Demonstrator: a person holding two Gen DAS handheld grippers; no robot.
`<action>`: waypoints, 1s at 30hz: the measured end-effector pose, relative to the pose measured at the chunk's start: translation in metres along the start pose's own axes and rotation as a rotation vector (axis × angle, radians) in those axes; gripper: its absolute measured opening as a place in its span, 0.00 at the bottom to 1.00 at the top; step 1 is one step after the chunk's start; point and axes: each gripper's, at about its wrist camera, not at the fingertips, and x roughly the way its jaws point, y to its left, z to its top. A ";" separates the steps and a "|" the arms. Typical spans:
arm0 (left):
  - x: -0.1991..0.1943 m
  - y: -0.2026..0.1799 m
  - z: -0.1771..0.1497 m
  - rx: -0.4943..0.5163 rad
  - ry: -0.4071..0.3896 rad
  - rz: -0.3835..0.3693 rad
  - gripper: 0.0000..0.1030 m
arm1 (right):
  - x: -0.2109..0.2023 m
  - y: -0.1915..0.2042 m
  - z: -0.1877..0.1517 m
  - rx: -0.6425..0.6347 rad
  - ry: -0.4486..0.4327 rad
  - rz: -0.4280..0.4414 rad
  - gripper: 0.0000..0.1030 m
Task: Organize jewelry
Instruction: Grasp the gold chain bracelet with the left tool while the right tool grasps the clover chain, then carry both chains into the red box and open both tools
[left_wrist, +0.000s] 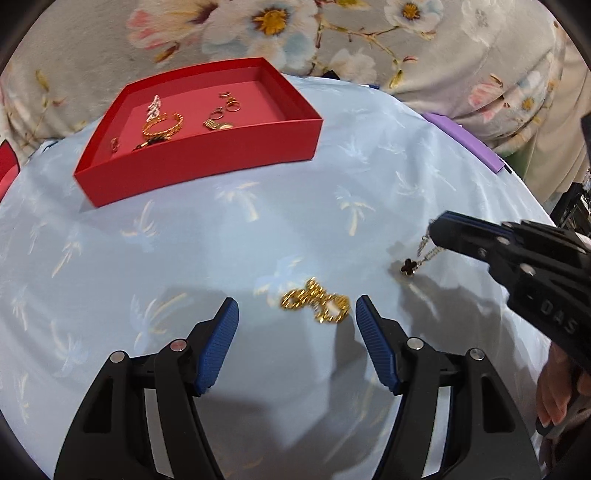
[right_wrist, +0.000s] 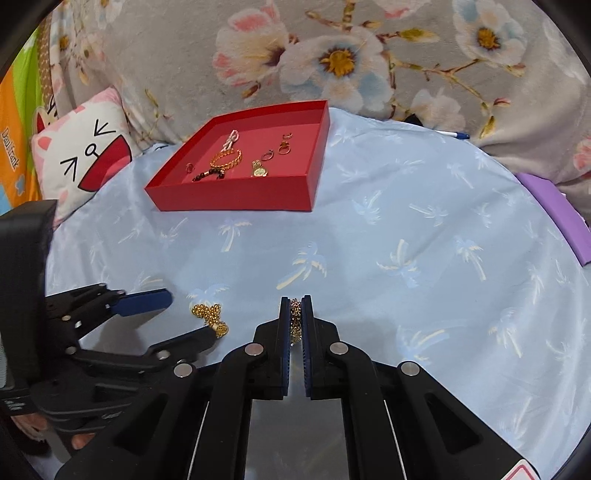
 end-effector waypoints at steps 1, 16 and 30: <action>0.003 -0.001 0.001 -0.003 0.005 0.004 0.62 | -0.002 -0.002 -0.001 0.007 -0.002 -0.001 0.04; 0.007 -0.007 0.004 0.026 -0.010 0.041 0.08 | -0.009 -0.009 -0.002 0.035 -0.011 0.019 0.04; -0.070 0.036 0.044 -0.016 -0.122 0.050 0.08 | -0.040 -0.004 0.037 0.035 -0.072 0.116 0.04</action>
